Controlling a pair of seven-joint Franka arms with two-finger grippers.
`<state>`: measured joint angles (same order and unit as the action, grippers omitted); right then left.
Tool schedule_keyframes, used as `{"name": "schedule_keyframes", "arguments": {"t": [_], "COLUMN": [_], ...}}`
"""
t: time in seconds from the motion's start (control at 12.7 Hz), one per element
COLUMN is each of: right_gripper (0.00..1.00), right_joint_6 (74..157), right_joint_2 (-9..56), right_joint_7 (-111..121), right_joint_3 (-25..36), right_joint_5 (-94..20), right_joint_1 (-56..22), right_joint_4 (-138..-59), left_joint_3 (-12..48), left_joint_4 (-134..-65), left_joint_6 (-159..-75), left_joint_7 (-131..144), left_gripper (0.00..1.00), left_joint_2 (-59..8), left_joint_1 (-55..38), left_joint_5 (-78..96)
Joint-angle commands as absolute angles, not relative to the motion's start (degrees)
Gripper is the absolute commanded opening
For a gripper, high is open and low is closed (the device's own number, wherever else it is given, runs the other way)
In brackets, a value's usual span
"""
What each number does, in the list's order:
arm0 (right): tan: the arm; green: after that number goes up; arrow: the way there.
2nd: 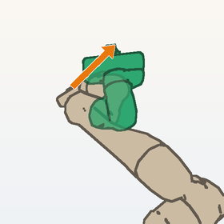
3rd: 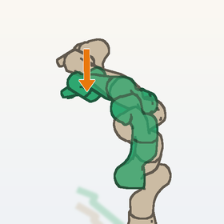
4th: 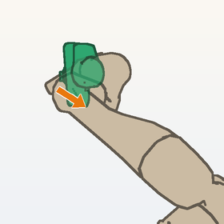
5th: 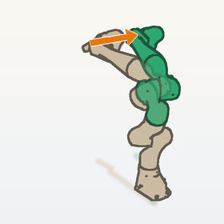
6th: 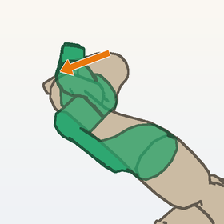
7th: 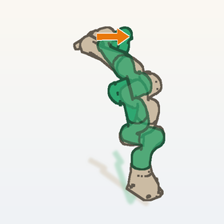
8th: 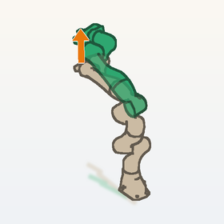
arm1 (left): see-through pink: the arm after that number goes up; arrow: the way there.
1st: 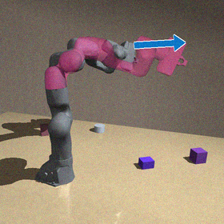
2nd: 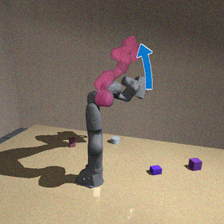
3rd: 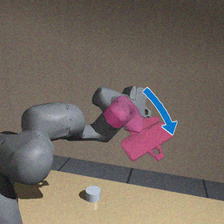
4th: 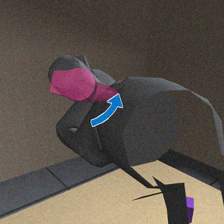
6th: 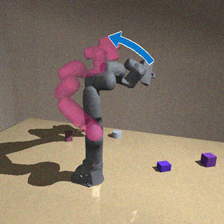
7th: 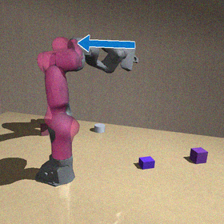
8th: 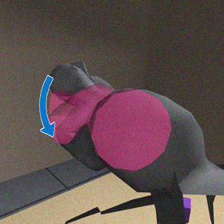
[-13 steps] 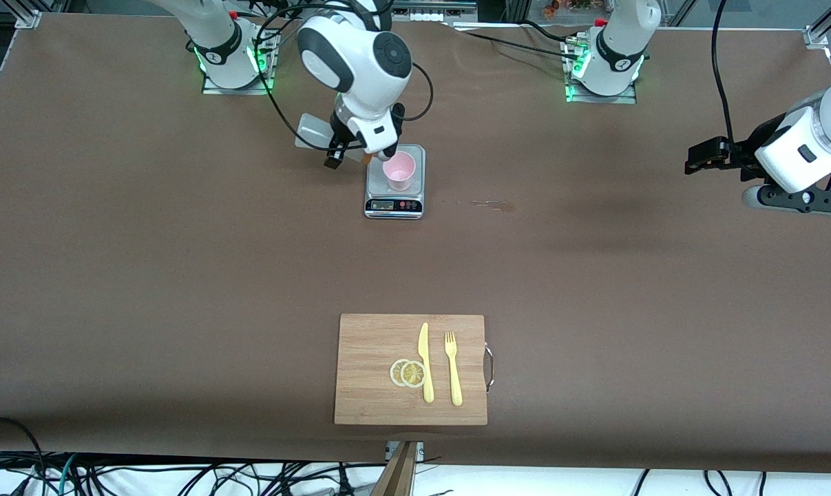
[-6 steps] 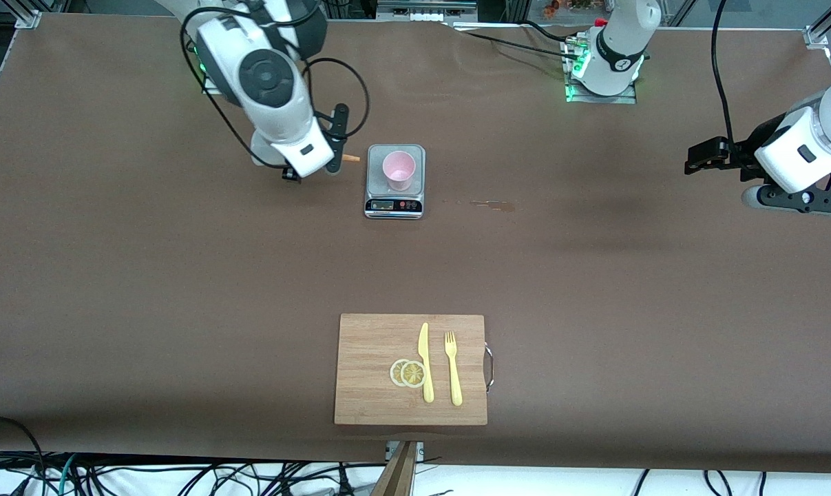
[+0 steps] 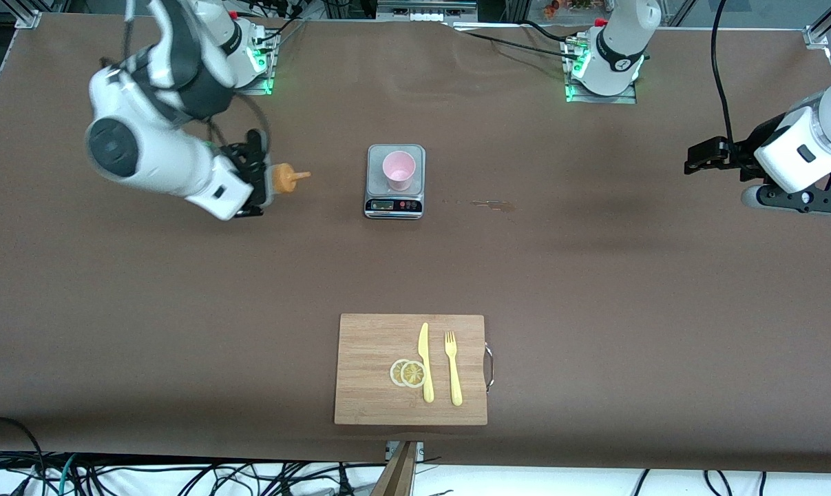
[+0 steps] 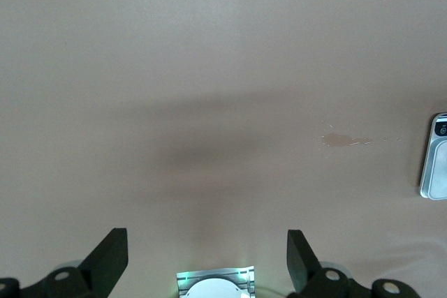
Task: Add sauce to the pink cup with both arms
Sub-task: 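Carry the bottle back with the right gripper and lower it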
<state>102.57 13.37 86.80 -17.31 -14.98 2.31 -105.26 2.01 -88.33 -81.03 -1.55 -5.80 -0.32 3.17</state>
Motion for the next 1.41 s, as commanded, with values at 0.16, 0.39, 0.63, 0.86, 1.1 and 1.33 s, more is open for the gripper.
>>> {"name": "schedule_keyframes", "arguments": {"t": [0.16,0.39,0.63,0.86,1.1,1.33], "right_gripper": [0.17,0.19,0.24,0.27,0.33,0.33], "right_joint_6": [101.17,98.10,95.90,89.94,85.27,80.08], "right_joint_2": [21.95,27.76,33.55,39.97,45.51,49.12], "right_joint_7": [113.06,126.62,138.73,147.81,151.34,153.54], "right_joint_3": [-8.45,-5.19,-3.17,-0.97,-0.26,0.35], "right_joint_5": [-31.61,-40.40,-47.61,-52.11,-51.94,-50.28], "right_joint_1": [4.39,6.59,8.08,8.87,12.03,14.32], "right_joint_4": [-102.66,-102.57,-102.57,-98.98,-95.73,-90.80], "left_joint_3": [2.29,2.29,2.29,2.29,2.29,2.29], "left_joint_4": [-86.84,-86.84,-86.84,-86.84,-86.84,-86.84], "left_joint_6": [-80.68,-80.68,-80.68,-80.68,-80.68,-80.68], "left_joint_7": [-1.05,-1.05,-1.05,-1.05,-1.05,-1.05], "left_gripper": [1.00,1.00,1.00,1.00,1.00,1.00], "left_joint_2": [-6.50,-6.59,-6.50,-6.50,-6.50,-6.50], "left_joint_1": [-0.26,-0.26,-0.26,-0.26,-0.26,-0.26], "left_joint_5": [2.81,2.81,2.81,2.81,2.81,2.81]}}
